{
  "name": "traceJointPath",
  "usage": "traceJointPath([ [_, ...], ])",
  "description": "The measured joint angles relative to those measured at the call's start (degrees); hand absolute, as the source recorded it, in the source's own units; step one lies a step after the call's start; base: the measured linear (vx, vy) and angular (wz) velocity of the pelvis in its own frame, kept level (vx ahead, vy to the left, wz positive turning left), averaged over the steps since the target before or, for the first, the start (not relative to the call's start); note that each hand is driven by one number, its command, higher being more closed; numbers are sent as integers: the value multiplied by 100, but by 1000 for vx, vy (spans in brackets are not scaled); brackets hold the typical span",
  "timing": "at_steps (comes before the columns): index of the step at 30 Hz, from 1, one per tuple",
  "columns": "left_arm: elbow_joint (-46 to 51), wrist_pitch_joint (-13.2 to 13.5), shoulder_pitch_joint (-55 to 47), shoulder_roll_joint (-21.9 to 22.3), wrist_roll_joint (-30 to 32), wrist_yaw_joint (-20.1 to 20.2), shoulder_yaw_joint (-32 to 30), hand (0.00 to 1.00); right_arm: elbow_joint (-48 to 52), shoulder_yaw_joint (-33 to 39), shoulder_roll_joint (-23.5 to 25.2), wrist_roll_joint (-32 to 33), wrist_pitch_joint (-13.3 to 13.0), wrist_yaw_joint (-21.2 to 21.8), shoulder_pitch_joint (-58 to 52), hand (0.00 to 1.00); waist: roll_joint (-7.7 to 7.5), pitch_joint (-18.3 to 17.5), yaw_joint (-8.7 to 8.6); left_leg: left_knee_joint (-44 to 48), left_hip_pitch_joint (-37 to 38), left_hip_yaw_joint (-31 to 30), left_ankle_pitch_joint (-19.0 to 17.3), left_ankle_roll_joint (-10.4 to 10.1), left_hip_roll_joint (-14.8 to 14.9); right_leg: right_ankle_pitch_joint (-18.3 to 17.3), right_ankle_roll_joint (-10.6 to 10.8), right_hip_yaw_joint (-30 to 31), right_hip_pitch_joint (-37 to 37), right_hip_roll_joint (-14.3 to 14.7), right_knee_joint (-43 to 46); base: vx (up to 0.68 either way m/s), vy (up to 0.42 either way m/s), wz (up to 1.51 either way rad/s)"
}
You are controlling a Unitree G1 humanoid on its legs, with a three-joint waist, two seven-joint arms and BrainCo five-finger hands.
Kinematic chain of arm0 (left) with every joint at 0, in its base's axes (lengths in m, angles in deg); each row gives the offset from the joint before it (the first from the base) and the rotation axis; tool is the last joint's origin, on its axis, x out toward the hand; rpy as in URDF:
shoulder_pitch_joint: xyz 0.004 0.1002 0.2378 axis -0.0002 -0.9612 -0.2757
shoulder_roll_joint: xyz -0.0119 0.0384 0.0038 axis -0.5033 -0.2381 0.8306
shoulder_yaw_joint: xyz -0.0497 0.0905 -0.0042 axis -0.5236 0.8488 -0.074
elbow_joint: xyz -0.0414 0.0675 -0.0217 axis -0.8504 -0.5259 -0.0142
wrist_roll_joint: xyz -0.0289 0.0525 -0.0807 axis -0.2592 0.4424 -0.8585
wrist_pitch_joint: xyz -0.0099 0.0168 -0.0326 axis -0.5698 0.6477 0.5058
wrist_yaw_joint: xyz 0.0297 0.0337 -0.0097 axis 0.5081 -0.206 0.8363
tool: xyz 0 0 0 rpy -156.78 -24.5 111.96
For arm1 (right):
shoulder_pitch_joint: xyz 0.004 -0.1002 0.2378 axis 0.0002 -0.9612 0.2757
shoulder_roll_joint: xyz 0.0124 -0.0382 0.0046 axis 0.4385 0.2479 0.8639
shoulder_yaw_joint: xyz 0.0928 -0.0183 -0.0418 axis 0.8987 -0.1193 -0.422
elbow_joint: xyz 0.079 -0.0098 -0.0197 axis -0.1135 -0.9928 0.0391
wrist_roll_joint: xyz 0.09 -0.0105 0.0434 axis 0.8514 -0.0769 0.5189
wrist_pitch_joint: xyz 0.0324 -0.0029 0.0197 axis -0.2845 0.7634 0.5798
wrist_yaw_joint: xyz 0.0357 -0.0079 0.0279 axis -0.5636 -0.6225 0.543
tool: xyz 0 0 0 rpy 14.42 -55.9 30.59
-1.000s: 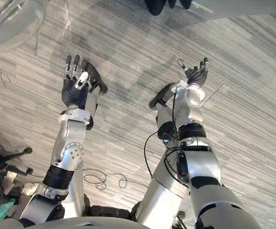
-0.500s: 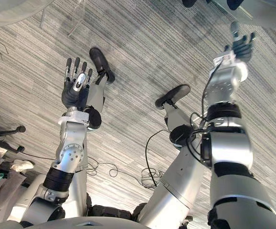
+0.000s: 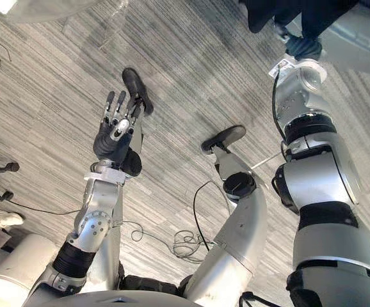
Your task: Pick up the laundry basket with both hands and put the clothes into the washing machine.
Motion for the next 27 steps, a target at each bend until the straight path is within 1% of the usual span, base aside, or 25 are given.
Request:
traceJointPath([
  [1, 14, -33, -26, 11, 1, 73, 140, 0, 3, -194, -22, 0, -7, 101, 185, 0, 3, -2, 65, 103, 53, -256, 166, 116, -54, 22, 23, -8, 30, 0, -3, -35, -29, 13],
  [2, 22, -91, -24, 18, 1, 94, 253, 0, 27, -385, 32, 1, -18, 128, 399, 0, 46, -26, 93, 15, 75, -270, 420, 261, -73, 17, 47, -36, 66, 20, 42, -38, -32, 9],
  [4, 101, -94, -5, 31, 11, 103, 285, 0, 10, -616, 42, 2, -25, 175, 670, 0, 48, -30, 106, -62, 58, -376, 461, 225, -129, 35, 46, -179, 140, -11, 58, -34, -31, 25],
  [6, 127, -91, -5, 41, 15, 95, 273, 0, -3, -695, 34, 0, -29, 174, 679, 0, 48, -31, 120, -65, 29, -538, 520, 280, -223, -87, 45, -322, 242, -137, 214, -19, -39, 50],
  [7, 140, -85, -3, 23, 27, 85, 261, 0, -20, -689, 21, 0, -31, 172, 707, 0, 48, -32, 118, -32, -5, -642, 571, 350, -282, -176, 64, -349, 285, -214, 349, -15, -47, 58],
  [8, 144, -82, 3, 16, 83, 74, 255, 0, -69, -700, 16, 0, -31, 172, 762, 0, 48, -32, 112, -30, -46, -749, 589, 362, -354, -260, 66, -354, 295, -297, 481, -12, -38, 58],
  [10, 144, -82, 15, 14, 120, 65, 236, 0, -194, -705, 15, -1, -31, 173, 876, 0, 48, -31, 128, 21, -123, -849, 604, 356, -406, -376, 102, -369, 295, -377, 616, -8, -28, 42],
  [11, 141, -82, 16, 13, 120, 55, 212, 0, -221, -709, 14, 0, -31, 166, 915, 100, 48, -31, 140, 46, -153, -878, 604, 356, -413, -408, 108, -377, 296, -384, 653, -14, -27, 33],
  [14, 136, -70, 25, 7, 119, -100, 19, 0, -224, -819, 2, -21, -48, 89, 1088, 100, 48, -31, 151, 110, -231, -933, 608, 351, -425, -507, 119, -420, 293, -424, 776, -27, -10, 13],
  [16, 137, 5, 26, 3, 120, -211, -70, 0, -214, -814, -8, -230, -130, 43, 1183, 100, 48, -31, 151, 114, -231, -932, 589, 328, -414, -509, 119, -406, 279, -422, 787, -54, 7, -5],
  [19, 136, 48, 57, 14, 119, -359, -126, 0, -151, -635, -15, -399, -159, -93, 1219, 100, 48, -31, 151, 150, -232, -911, 563, 358, -370, -493, 121, -310, 224, -393, 779, -68, 26, -13],
  [21, 135, 55, 121, 14, 119, -442, -164, 0, 100, -244, 43, -417, -170, -179, 1144, 100, 47, -31, 148, 153, -232, -880, 574, 351, -338, -447, 108, -258, 171, -363, 752, -54, 25, -17],
  [23, 122, 62, 232, 27, 118, -520, -235, 0, 508, 428, 223, -420, -325, -332, 915, 100, 45, -30, 133, 158, -224, -814, 615, 342, -255, -318, 85, -216, 142, -257, 621, -55, 29, -28],
  [24, 118, 67, 245, 27, 117, -535, -238, 0, 629, 617, 285, -417, -362, -363, 837, 100, 45, -30, 114, 159, -213, -791, 617, 346, -237, -288, 82, -203, 143, -229, 584, -53, 29, -30],
  [25, 100, 69, 254, 28, 116, -550, -239, 0, 1006, 1043, 392, -410, -433, -464, 627, 100, 43, -28, 72, 159, -173, -728, 671, 424, -206, -221, 77, -169, 151, -190, 514, -52, 28, -24],
  [27, -26, 85, 281, 65, 114, -559, -228, 0, 1651, 1701, 575, -404, -581, -685, 256, 100, 40, -26, 29, 159, -53, -605, 661, 441, -138, -109, 75, -120, 221, -128, 380, -58, 28, -35],
])
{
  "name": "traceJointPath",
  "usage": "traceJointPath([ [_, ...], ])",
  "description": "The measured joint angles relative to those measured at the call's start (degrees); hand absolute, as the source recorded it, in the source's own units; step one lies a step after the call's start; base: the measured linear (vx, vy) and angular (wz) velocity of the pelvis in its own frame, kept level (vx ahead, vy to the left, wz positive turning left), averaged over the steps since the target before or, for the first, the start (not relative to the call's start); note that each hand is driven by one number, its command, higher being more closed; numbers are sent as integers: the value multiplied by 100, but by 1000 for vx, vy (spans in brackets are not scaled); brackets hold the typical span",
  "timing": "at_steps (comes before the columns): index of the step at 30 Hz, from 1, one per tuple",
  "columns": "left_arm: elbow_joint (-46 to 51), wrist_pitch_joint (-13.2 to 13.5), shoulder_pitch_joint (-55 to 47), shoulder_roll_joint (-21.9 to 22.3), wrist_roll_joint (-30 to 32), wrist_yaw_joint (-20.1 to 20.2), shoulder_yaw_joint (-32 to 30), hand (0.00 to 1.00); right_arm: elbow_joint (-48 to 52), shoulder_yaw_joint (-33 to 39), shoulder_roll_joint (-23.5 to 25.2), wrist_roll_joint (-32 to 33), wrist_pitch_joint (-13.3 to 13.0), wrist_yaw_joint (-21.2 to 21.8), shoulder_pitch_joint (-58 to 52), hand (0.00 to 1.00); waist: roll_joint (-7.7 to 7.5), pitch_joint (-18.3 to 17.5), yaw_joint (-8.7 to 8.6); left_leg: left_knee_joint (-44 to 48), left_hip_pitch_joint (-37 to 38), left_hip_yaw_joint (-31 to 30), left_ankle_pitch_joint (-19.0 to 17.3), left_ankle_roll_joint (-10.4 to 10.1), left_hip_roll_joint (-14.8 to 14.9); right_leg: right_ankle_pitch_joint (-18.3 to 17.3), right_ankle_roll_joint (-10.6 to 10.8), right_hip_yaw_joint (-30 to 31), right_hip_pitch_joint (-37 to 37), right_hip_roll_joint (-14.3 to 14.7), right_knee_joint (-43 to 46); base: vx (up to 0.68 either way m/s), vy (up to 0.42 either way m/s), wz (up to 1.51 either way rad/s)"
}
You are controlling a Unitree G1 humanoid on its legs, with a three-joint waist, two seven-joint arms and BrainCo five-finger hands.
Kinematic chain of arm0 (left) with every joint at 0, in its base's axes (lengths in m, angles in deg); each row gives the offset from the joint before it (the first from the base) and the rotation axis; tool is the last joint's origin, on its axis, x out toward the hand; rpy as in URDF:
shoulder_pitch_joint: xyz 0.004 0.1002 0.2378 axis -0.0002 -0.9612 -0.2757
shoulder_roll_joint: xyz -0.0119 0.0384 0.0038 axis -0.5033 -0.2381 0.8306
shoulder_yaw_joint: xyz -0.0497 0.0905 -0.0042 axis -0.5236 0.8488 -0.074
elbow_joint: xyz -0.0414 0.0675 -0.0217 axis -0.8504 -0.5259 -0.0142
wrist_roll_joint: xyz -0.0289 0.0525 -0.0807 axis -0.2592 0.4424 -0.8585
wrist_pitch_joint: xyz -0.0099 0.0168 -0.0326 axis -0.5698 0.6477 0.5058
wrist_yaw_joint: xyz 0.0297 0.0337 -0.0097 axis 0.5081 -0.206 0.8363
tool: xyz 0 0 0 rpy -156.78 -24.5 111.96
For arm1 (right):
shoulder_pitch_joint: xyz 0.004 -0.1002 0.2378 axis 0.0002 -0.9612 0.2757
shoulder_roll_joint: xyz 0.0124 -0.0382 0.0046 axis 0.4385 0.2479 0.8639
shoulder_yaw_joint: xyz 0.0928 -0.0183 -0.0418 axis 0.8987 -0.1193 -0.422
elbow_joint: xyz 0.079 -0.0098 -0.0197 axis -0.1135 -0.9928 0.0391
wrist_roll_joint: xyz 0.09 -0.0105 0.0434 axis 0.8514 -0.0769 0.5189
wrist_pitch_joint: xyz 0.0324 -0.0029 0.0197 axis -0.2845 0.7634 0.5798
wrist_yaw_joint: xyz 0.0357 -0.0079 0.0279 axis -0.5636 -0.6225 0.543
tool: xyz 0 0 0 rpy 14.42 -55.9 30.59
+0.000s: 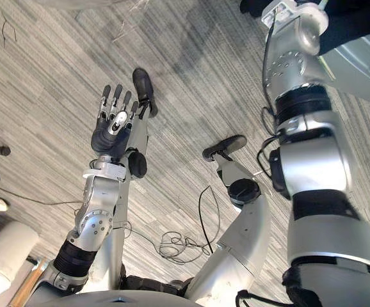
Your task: Pick up the laundry basket with both hands and put the clothes into the washing machine.
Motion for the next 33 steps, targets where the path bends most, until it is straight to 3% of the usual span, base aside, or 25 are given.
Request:
traceJointPath([
  [2, -287, 9, 2, -3, -1, 5, 20, 0, 971, 989, 72, -231, -509, -355, -412, 100, 0, -1, -84, -1, 249, 98, -107, -50, 77, 123, 32, 112, 175, 139, -210, -60, 29, -40],
  [5, -489, 12, -8, -18, 4, 35, 115, 0, 1872, 2099, -11, -507, -1088, -699, -655, 100, -28, -32, -257, -41, 600, 249, -205, -48, 119, 219, 102, 255, 397, 228, -446, -65, 30, -31],
  [6, -509, 13, -29, -35, 5, 35, 155, 0, 2046, 2233, -39, -574, -1171, -802, -758, 100, -69, -82, -266, -65, 648, 313, -249, -64, 134, 258, 105, 291, 402, 252, -529, -58, 37, -49],
  [9, -543, 19, -66, -32, 8, 89, 301, 0, 2450, 2201, -41, -1195, -926, -1227, -1235, 100, -133, -189, -228, -210, 950, 581, -313, -116, 191, 576, 191, 232, 637, 358, -1030, -37, 37, -46],
  [13, -698, 85, -73, 0, 5, 132, 318, 0, 2731, 2625, -31, -1360, -832, -1775, -1282, 100, -133, -188, -168, -164, 977, 618, -319, -17, 181, 778, 168, 82, 827, 362, -1215, -16, 20, 4],
  [14, -809, 84, -94, -12, 3, 129, 319, 0, 2829, 2785, -24, -1386, -832, -1991, -1282, 0, -133, -188, -125, -105, 976, 600, -366, 44, 177, 777, 173, 56, 884, 359, -1238, -7, -3, 9],
  [18, -930, 89, -165, -14, 6, 135, 315, 0, 2646, 2802, -32, -2086, -822, -2480, -1180, 0, -130, -186, -108, 1, 935, 584, -429, 119, 160, 763, 216, 40, 925, 345, -1291, -28, -7, 5],
  [21, -870, 92, -267, -69, 7, 254, 308, 0, 1206, 1967, -508, -2165, -734, -1737, -789, 0, -129, -185, -200, -1, 900, 599, -484, 96, 165, 756, 222, 132, 804, 348, -1250, -91, -14, -9],
  [23, -703, 51, -433, -282, -17, 377, 313, 0, 101, 752, -891, -2066, -119, -744, -310, 0, -129, -185, -340, -12, 816, 607, -505, 56, 198, 742, 193, 155, 682, 374, -1230, -79, -6, -12],
  [24, -662, 42, -473, -359, -22, 449, 327, 0, -131, 409, -906, -2068, 39, -516, -208, 0, -129, -185, -375, -19, 809, 614, -502, 49, 203, 738, 185, 170, 660, 381, -1221, -82, -9, -9],
  [25, -657, -8, -494, -522, -83, 587, 401, 0, -632, -342, -896, -2209, 315, -149, -59, 0, -128, -185, -380, -30, 808, 631, -497, 42, 213, 729, 170, 211, 620, 399, -1214, -96, -15, -9],
  [26, -572, -99, -564, -684, -286, 810, 456, 0, -1011, -1192, -875, -2835, 431, 146, 125, 0, -128, -186, -369, -75, 808, 642, -481, 22, 215, 722, 156, 264, 567, 420, -1213, -77, -16, -9],
  [28, -319, -197, -782, -819, -532, 1088, 473, 0, -1487, -2187, -834, -3323, 612, 411, 643, 0, -121, -189, -340, -231, 805, 657, -400, -79, 189, 719, 104, 270, 480, 425, -1216, -66, -12, -3],
  [30, -209, -317, -1058, -975, -789, 1444, 463, 0, -1888, -2812, -797, -3313, 690, 671, 1005, 0, -109, -201, -202, -425, 797, 675, -297, -201, 140, 685, 85, 336, 333, 411, -1146, -85, -17, 6],
  [33, -223, -509, -1369, -1193, -905, 1760, 418, 0, -2162, -3270, -873, -3017, 690, 908, 1428, 0, -83, -259, -142, -550, 692, 743, -210, -295, 71, 632, 76, 441, 27, 331, -973, -94, -26, 9],
])
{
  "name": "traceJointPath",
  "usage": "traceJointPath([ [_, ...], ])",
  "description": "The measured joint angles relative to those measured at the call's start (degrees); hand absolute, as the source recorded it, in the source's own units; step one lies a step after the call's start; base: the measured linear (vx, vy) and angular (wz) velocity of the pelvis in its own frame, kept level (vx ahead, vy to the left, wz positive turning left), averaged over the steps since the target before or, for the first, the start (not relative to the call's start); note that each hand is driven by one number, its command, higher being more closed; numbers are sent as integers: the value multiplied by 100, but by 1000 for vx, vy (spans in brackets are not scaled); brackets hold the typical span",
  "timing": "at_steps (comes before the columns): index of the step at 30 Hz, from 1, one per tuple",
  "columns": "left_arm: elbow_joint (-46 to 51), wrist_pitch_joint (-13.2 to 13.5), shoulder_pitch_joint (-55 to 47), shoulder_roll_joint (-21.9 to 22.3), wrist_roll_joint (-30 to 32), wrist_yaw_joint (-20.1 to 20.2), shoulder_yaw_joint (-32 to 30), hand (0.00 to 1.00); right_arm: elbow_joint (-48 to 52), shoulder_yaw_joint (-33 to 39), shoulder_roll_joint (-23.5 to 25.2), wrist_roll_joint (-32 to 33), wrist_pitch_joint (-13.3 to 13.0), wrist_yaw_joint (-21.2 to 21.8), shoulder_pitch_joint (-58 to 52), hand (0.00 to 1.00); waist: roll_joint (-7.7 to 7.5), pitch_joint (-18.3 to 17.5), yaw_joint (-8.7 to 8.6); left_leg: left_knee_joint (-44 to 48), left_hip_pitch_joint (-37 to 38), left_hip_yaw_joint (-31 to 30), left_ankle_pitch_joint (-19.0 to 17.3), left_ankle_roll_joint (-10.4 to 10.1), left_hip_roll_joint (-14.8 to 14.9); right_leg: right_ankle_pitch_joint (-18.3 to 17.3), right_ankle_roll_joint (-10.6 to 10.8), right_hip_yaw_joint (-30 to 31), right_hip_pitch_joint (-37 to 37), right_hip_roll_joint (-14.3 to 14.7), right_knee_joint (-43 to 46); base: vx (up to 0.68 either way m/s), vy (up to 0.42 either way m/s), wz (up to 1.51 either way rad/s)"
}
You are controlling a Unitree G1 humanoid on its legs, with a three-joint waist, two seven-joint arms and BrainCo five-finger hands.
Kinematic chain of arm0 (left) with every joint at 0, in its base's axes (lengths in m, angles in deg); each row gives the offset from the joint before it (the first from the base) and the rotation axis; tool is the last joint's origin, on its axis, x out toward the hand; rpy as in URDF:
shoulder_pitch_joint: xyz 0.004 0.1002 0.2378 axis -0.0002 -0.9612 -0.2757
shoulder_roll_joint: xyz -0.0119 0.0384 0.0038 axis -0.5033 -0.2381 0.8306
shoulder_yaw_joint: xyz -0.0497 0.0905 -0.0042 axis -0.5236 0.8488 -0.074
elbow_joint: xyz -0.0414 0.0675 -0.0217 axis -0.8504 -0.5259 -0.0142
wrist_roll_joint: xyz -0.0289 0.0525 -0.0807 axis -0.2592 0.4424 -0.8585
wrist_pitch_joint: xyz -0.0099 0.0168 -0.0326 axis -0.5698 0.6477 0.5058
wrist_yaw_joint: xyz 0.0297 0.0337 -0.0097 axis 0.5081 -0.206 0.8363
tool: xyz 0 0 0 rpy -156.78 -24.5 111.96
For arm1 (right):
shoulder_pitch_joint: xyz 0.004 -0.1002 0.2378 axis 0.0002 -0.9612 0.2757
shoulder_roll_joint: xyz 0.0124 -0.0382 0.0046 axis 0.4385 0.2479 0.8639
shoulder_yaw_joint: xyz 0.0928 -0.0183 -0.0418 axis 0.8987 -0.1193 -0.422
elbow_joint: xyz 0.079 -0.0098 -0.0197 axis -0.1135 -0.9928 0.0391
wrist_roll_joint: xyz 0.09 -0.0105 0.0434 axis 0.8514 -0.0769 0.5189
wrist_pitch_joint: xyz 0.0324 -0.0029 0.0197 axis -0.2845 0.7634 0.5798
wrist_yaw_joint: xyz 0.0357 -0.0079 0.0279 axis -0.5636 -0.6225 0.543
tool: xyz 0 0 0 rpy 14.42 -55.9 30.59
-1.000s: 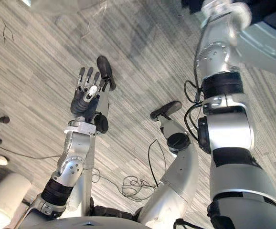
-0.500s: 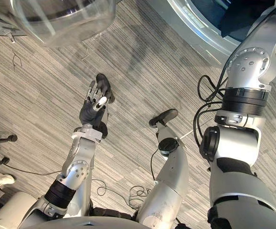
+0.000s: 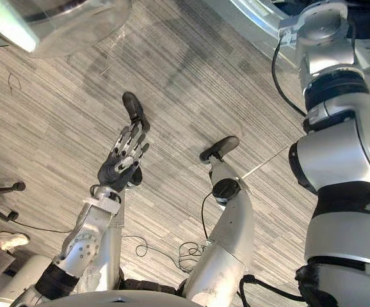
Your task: Pick up the laundry basket with both hands and put the clothes into the washing machine.
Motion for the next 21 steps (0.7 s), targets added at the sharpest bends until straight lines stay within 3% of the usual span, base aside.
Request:
traceJointPath([
  [6, -139, -240, -135, -31, -109, 508, -42, 0, -66, -312, -118, 824, 32, 931, 220, 0, 148, -230, 89, -53, -106, 58, 86, -110, 37, -37, -85, 80, -255, 15, 81, -108, -23, -6],
  [12, -500, -240, -52, 216, -105, 526, -111, 0, 252, 366, 21, 1998, -92, 1229, -387, 0, 260, -372, 167, -36, 52, 69, 189, -12, 146, 33, -163, 113, -141, 125, 89, -105, -54, -10],
  [15, -509, -255, 34, 236, -106, 568, -137, 0, 995, 1132, 537, 2614, -69, 1505, -1635, 0, 248, -382, 63, 26, 383, 60, 158, -33, 260, 13, -161, 80, 268, 256, -31, -63, -76, -16],
  [17, -509, -274, 32, 166, -108, 712, -173, 0, 2235, 1750, 1164, 2888, 75, 1748, -3283, 0, 236, -401, 10, 31, 685, 68, 73, -68, 340, -19, -123, 68, 607, 404, -206, -33, -80, -26],
  [21, -572, -329, 35, -66, -102, 885, -239, 0, 3890, 2228, 2439, 2953, 230, 2163, -6265, 0, 213, -411, -164, 261, 954, 61, -106, -24, 515, 23, -72, -4, 1066, 552, -385, -12, -81, -13],
])
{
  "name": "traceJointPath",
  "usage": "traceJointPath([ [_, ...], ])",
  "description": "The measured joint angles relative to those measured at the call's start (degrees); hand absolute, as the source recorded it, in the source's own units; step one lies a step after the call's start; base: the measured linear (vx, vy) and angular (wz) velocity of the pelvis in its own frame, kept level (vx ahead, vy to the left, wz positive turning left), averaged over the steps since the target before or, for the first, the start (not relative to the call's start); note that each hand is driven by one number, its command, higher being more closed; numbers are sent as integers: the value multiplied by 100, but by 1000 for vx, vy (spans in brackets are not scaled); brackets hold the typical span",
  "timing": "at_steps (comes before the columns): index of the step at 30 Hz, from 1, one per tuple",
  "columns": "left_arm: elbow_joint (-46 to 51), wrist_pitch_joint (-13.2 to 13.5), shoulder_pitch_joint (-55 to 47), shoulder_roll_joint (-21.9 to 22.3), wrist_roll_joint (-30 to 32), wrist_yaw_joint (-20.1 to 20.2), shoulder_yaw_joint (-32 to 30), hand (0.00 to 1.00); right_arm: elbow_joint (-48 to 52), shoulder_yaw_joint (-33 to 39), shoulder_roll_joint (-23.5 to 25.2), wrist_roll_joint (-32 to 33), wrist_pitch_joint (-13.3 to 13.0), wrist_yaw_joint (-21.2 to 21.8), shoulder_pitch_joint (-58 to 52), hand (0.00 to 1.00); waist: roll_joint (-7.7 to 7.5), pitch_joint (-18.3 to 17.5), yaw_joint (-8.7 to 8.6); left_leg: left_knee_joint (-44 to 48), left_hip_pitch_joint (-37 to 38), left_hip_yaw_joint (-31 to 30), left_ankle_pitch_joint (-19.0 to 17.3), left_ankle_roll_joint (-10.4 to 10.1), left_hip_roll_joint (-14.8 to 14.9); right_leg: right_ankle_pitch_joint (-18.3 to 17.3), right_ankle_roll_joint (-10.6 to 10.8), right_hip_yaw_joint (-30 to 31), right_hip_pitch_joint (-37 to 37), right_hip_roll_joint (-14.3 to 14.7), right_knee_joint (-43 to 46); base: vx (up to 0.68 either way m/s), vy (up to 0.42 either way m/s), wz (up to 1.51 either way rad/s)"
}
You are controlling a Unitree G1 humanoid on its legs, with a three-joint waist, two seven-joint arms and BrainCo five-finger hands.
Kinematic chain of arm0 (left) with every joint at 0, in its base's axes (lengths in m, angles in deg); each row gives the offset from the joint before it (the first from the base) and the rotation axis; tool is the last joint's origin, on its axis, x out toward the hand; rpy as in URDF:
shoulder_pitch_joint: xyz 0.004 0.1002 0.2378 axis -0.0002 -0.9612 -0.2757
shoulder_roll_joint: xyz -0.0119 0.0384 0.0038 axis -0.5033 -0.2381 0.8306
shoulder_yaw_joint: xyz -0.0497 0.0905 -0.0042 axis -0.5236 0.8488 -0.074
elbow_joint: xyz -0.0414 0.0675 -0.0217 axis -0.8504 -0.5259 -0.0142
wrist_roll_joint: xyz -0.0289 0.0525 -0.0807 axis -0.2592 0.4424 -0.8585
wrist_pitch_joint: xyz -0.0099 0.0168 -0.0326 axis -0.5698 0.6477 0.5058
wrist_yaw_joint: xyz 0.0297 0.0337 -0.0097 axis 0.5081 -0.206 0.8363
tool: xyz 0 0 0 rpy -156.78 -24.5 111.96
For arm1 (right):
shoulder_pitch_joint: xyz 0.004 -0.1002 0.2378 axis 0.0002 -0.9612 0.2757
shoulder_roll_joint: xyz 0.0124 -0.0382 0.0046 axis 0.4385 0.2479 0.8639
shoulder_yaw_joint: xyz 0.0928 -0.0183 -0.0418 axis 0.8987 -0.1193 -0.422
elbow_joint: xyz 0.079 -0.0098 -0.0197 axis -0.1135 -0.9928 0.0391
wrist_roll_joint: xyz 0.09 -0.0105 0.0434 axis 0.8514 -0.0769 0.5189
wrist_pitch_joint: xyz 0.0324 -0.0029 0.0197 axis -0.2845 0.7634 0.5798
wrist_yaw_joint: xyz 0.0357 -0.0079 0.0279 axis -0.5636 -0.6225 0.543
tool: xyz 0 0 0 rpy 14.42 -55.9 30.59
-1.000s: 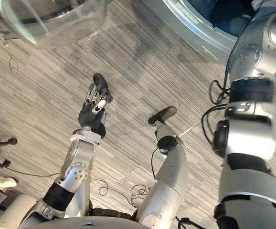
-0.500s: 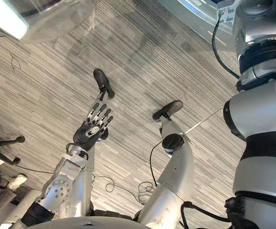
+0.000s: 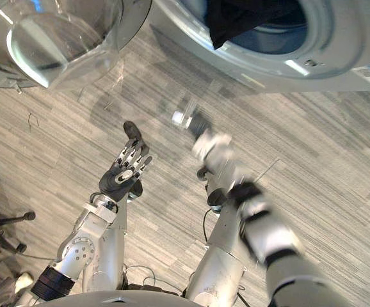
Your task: Pick up the laundry basket with both hands and put the clothes into the washing machine.
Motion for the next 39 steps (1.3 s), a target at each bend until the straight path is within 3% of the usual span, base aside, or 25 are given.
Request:
traceJointPath([
  [3, -226, -16, -13, -49, 221, 30, -250, 0, 259, 334, 587, -343, 90, 187, -1493, 0, -96, 8, -199, 386, 341, 0, -304, 17, 126, 60, 33, 47, 477, 71, -110, -25, -59, -17],
  [5, -241, 9, -58, -134, 669, 8, -636, 0, 264, 688, 1005, -812, 53, 197, -2300, 0, -370, -111, -303, 644, 807, 125, -573, -84, 212, -7, 103, 255, 890, 154, -236, -53, -64, -39],
  [6, -265, 91, -67, -141, 964, -45, -854, 0, 262, 851, 1135, -1130, -2, 183, -2625, 0, -504, -181, -364, 747, 1109, 168, -711, -165, 279, -7, 101, 325, 1183, 209, -355, -44, -69, -45],
  [10, -749, 445, -104, -128, 1924, -440, -1397, 0, 226, 1243, 1341, -2364, -261, -69, -3304, 0, -696, -276, -459, 1463, 2032, 169, -1373, -266, 535, 82, 104, 573, 2266, 480, -807, 29, -14, -64],
  [14, -2310, 597, -27, -174, 2642, -799, -1908, 0, -363, 1636, 1591, -3371, -315, -359, -3510, 0, -795, -492, -657, 1655, 2953, 198, -1974, -391, 561, 212, -114, 1029, 3162, 833, -1603, 37, 79, -63],
  [15, -2606, 590, -34, -176, 2716, -813, -1978, 0, -478, 1672, 1612, -3429, -315, -359, -3482, 0, -791, -539, -681, 1579, 3075, 183, -1984, -398, 549, 166, -206, 1120, 3265, 945, -1597, -2, 41, -57],
  [16, -3079, 562, -83, -142, 2892, -894, -2173, 0, -604, 1687, 1648, -3613, -325, -381, -3402, 0, -803, -564, -706, 1588, 3332, 261, -2033, -318, 585, -19, -372, 1356, 3228, 894, -651, 4, -15, -37],
  [17, -3420, 515, -192, -138, 3141, -1057, -2418, 0, -945, 1799, 1742, -3843, -349, -482, -3264, 0, -888, -621, -779, 1593, 3621, 368, -2067, -280, 554, -157, -327, 1456, 3299, 793, 429, 22, -47, -25],
  [18, -3524, 511, -283, -136, 3209, -1115, -2544, 0, -1190, 1849, 1797, -3932, -346, -509, -3196, 0, -905, -685, -776, 1596, 3730, 390, -2086, -290, 531, -193, -320, 1456, 3386, 754, 809, 60, -115, -11],
  [19, -3662, 506, -387, -60, 3313, -1329, -2863, 0, -1622, 2035, 1928, -4142, -358, -713, -3093, 0, -1042, -882, -733, 1590, 3846, 297, -2134, -423, 419, -117, -228, 1390, 3548, 842, 704, 51, -51, -25],
  [20, -3836, 496, -460, 84, 3364, -1475, -3085, 0, -1813, 2217, 1981, -4252, -399, -854, -3073, 0, -925, -986, -683, 1429, 3854, 8, -2092, -464, 298, -54, -101, 1435, 3772, 1056, 176, -3, -19, -69],
  [21, -4153, 516, -688, 286, 3397, -1656, -3341, 0, -2193, 2487, 1970, -4345, -409, -1062, -3047, 0, -872, -1166, -583, 922, 4103, 5, -1801, -247, 229, -365, -43, 1423, 4193, 1129, 95, -10, 21, -58],
  [22, -4250, 503, -685, 306, 3399, -1753, -3394, 0, -2275, 2568, 1993, -4431, -413, -1150, -3062, 0, -911, -1207, -640, 855, 4182, 63, -1724, -253, 129, -494, -18, 1416, 4333, 1027, 305, 29, -43, -44],
  [23, -4434, 466, -732, 338, 3391, -1864, -3433, 0, -2492, 2703, 2009, -4503, -372, -1251, -3110, 0, -1058, -1358, -642, 841, 4260, 176, -1678, -237, -25, -722, 259, 1545, 4731, 984, -203, 117, -103, -26],
  [24, -4555, 429, -710, 379, 3383, -1930, -3497, 0, -2536, 2724, 1982, -4581, -278, -1350, -3098, 0, -1121, -1421, -547, 884, 4304, 292, -1670, -246, -8, -818, 331, 1638, 4880, 1102, -647, 80, -90, -49],
  [26, -4772, 384, -727, 582, 3385, -2050, -3546, 0, -2601, 2769, 1943, -4729, -226, -1499, -3139, 0, -955, -1559, -451, 877, 4305, 582, -1631, -276, 155, -782, 381, 1893, 5092, 1373, -1653, -29, -78, -100],
  [27, -4896, 371, -732, 756, 3384, -2138, -3554, 0, -2692, 2767, 1869, -4848, -188, -1601, -3067, 0, -758, -1611, -434, 862, 4303, 748, -1567, -280, 325, -532, 535, 2040, 5171, 1564, -2110, -96, -71, -102],
  [28, -4886, 368, -719, 854, 3385, -2170, -3547, 0, -2701, 2747, 1814, -4932, -186, -1648, -3035, 0, -667, -1658, -450, 794, 4313, 794, -1443, -279, 378, -325, 540, 2107, 5244, 1683, -2405, -94, -52, -66],
  [32, -4882, 382, -717, 933, 3354, -2178, -3305, 0, -2756, 2671, 1742, -5105, -187, -1733, -3133, 0, -511, -1764, -426, 325, 4505, 609, -1049, -436, 510, 367, 377, 2164, 5768, 2170, -3635, -136, -103, -17],
  [36, -4969, 366, -781, 1002, 3316, -2172, -3196, 0, -2981, 2633, 1626, -5470, -166, -1736, -3075, 0, -362, -1739, -339, 279, 4517, 530, -906, -429, 594, 424, 280, 2194, 5754, 2286, -3700, -146, -44, -8],
  [37, -5134, 351, -827, 1005, 3308, -2175, -3102, 0, -3035, 2637, 1550, -5566, -166, -1736, -3086, 0, -300, -1763, -319, 293, 4517, 457, -904, -427, 547, 427, 275, 2191, 5713, 2243, -3632, -103, 60, -3],
  [39, -5284, 313, -863, 1026, 3311, -2165, -3063, 0, -3190, 2701, 1472, -5614, -109, -1738, -3137, 0, -328, -1739, -303, 532, 4471, 175, -1093, -349, 383, 436, 268, 2153, 5665, 2048, -3530, -44, 113, -7],
])
